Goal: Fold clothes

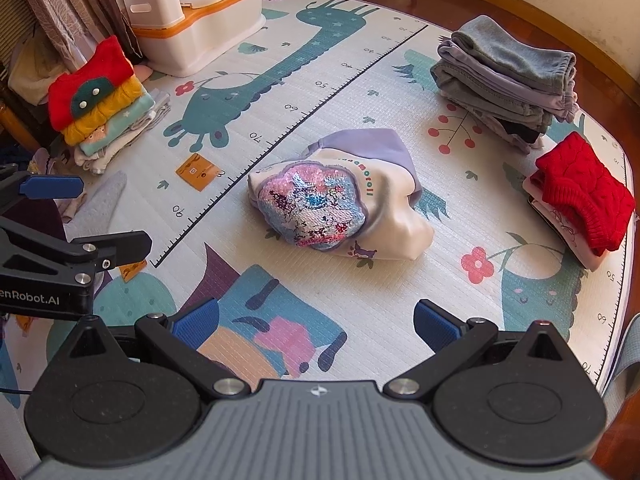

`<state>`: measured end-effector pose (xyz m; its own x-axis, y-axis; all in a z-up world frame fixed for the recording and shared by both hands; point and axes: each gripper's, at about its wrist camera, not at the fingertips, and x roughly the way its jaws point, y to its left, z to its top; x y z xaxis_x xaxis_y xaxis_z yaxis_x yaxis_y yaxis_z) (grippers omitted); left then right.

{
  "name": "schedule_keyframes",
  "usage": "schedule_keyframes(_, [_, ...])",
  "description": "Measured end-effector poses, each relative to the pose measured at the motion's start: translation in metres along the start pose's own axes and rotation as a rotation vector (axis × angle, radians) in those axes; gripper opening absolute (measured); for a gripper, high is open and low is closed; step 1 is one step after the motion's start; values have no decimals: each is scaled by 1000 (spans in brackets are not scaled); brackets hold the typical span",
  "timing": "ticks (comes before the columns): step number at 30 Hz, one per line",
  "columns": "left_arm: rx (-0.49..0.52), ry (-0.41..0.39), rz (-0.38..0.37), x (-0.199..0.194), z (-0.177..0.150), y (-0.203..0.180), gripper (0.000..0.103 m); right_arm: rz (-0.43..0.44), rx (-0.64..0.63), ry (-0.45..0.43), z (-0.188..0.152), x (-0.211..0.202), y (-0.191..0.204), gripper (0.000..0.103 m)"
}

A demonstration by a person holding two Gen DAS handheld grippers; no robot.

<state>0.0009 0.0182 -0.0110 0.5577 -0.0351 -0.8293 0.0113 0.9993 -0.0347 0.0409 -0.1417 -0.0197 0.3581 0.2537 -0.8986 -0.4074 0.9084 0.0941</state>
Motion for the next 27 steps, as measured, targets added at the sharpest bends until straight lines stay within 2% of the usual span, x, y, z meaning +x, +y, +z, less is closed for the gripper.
schedule_keyframes(14, [-62,13,-61,32,3,41,102,-42,-81,17,56,23,-21,103])
schedule_keyframes(17, [-131,60,-131,47,9,56,102,-38,-97,29,72,32,-26,102])
schedule_keyframes(19, [-159,75,-149,57,15,62,102,-39,-115,33,81,39,-27,102])
schedule_keyframes(23, [-194,85,-138,80,23,72,102,-52,-159,53,99,60,-30,102])
schedule_keyframes(27, [-295,107,-148,112,30,91,102,-58,-212,79,111,89,-33,99])
